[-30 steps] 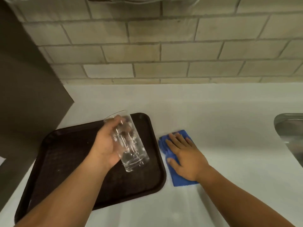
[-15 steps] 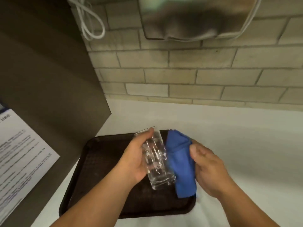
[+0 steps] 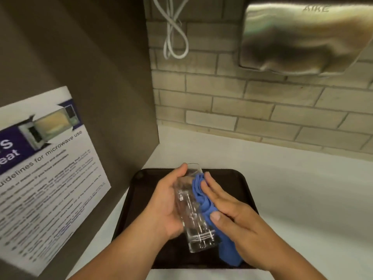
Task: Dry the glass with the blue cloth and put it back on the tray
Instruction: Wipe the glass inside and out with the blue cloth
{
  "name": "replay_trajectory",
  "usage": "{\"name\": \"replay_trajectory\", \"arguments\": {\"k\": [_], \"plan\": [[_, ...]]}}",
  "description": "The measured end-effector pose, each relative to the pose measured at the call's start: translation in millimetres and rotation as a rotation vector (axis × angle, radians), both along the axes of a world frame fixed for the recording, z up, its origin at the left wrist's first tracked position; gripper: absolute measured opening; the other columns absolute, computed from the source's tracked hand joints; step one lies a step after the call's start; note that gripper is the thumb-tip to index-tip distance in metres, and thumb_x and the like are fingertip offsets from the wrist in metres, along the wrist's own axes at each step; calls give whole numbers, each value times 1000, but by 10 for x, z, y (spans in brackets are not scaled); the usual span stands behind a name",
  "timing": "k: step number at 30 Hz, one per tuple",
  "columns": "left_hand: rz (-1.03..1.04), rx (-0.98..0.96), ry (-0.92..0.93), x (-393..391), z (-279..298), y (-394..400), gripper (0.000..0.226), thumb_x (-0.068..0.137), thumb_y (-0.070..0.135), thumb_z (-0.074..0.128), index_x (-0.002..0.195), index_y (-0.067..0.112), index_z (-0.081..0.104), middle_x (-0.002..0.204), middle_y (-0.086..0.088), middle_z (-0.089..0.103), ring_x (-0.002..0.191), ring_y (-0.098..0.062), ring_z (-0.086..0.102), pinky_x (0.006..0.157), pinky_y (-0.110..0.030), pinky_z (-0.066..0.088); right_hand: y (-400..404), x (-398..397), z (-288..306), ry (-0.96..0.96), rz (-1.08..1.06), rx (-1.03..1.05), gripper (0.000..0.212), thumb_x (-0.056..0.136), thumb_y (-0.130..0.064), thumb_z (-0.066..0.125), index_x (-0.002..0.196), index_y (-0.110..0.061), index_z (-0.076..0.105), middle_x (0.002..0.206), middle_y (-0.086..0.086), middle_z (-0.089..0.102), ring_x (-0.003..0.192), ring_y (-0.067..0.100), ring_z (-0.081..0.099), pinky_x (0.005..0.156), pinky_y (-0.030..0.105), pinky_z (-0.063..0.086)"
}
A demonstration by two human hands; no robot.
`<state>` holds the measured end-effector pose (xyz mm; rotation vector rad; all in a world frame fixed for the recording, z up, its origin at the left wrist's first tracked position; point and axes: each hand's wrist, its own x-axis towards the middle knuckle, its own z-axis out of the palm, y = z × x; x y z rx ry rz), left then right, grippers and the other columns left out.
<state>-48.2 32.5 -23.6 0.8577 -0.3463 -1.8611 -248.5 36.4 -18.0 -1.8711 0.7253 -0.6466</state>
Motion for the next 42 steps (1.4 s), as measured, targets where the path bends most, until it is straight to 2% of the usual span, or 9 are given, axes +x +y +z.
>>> {"name": "replay_trajectory", "arguments": {"k": [14, 18, 21, 24, 26, 29, 33, 38, 42], "plan": [[98, -193, -188, -114, 131, 72, 43, 69, 39, 88, 95, 8, 76, 85, -12, 69, 74, -24, 70, 72, -37, 57, -21, 335, -83, -240, -333, 324, 46, 110, -20, 37, 106, -36, 80, 106, 3, 83, 99, 17, 78, 84, 26, 60], [153, -116, -207, -134, 164, 6, 51, 66, 40, 86, 99, 2, 77, 87, -17, 75, 74, -28, 75, 74, -40, 62, 195, 341, -166, 24, -285, 77, 61, 107, -24, 50, 150, -53, 18, 155, -37, 37, 132, -32, 32, 104, -6, 27], [144, -128, -211, -212, 117, 10, 73, 61, 41, 87, 119, -3, 75, 97, -19, 77, 83, -29, 76, 81, -41, 62, 158, 460, -50, 268, -295, -276, 78, 106, -36, 42, 156, -42, -19, 167, -30, -8, 152, -14, 2, 122, 7, 10], [77, -175, -157, -197, 136, -24, 39, 73, 40, 81, 93, 7, 84, 84, -12, 79, 75, -25, 77, 73, -35, 62, -72, 474, 144, -12, -429, -51, 36, 109, -27, 43, 143, -30, 55, 126, -7, 74, 114, 6, 70, 98, 30, 57], [67, -192, -131, -152, 159, -61, 34, 76, 40, 80, 88, 8, 82, 80, -11, 79, 70, -24, 77, 67, -34, 64, -171, 421, 166, -121, -459, 206, 35, 109, -20, 41, 100, -22, 75, 91, 5, 81, 85, 15, 77, 80, 32, 57], [115, -144, -128, -104, 213, -143, 35, 70, 44, 83, 71, 9, 79, 68, -9, 73, 58, -23, 73, 57, -32, 63, -27, 329, 113, -102, -334, 209, 40, 109, -13, 41, 120, -35, 72, 107, -9, 81, 103, 6, 75, 89, 20, 53], [92, -96, -166, -149, 148, -181, 41, 63, 44, 85, 77, 6, 85, 77, -14, 78, 67, -27, 77, 65, -35, 66, 131, 443, 4, 230, -340, -163, 73, 106, -32, 46, 165, -36, 3, 166, -28, 19, 153, -8, 19, 124, 16, 23], [22, -143, -160, -133, 132, -141, 50, 59, 43, 93, 91, 6, 84, 81, -13, 79, 73, -28, 77, 69, -35, 64, -160, 494, 269, -22, -453, -19, 19, 106, -24, 49, 118, -28, 63, 101, -3, 77, 90, 7, 74, 80, 30, 58], [23, -113, -178, -60, 150, -140, 57, 62, 51, 90, 93, 4, 84, 82, -14, 79, 74, -29, 78, 71, -38, 65, -258, 417, 269, -20, -252, 133, 23, 101, -34, 51, 115, -51, 60, 101, -23, 78, 98, -4, 73, 85, 19, 57]]}}
